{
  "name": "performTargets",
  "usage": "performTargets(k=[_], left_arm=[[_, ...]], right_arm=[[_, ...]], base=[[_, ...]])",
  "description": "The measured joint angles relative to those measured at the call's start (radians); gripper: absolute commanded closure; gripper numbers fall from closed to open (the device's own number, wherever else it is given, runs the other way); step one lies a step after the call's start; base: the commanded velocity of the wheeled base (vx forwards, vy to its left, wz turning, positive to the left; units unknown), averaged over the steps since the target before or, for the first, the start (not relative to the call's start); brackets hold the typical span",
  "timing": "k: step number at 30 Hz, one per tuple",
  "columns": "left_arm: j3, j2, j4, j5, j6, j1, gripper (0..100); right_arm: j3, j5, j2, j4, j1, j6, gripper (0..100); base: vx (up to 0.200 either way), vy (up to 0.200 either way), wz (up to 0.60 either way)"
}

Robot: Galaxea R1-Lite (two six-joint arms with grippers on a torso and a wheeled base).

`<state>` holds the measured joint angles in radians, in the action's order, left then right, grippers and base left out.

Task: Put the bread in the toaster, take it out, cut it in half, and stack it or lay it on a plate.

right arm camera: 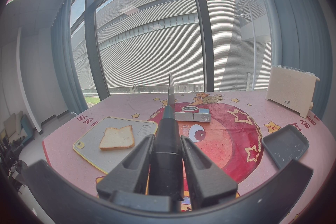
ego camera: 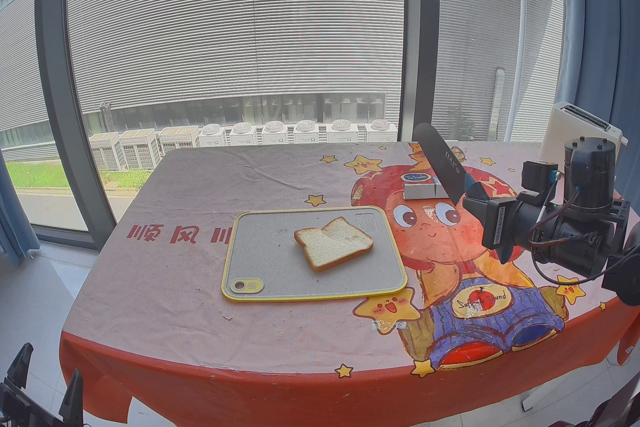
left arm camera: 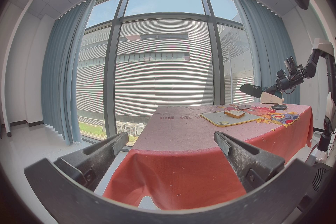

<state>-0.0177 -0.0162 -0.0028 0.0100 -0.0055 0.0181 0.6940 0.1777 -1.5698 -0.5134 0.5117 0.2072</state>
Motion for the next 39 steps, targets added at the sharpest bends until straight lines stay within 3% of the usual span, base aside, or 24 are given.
performTargets(k=[39], left_arm=[[0.000,0.000,0.000,0.000,0.000,0.000,0]], right_arm=[[-0.035,-0.001,0.011,-0.003,0.101,0.000,100]], base=[[0.000,0.000,0.00]])
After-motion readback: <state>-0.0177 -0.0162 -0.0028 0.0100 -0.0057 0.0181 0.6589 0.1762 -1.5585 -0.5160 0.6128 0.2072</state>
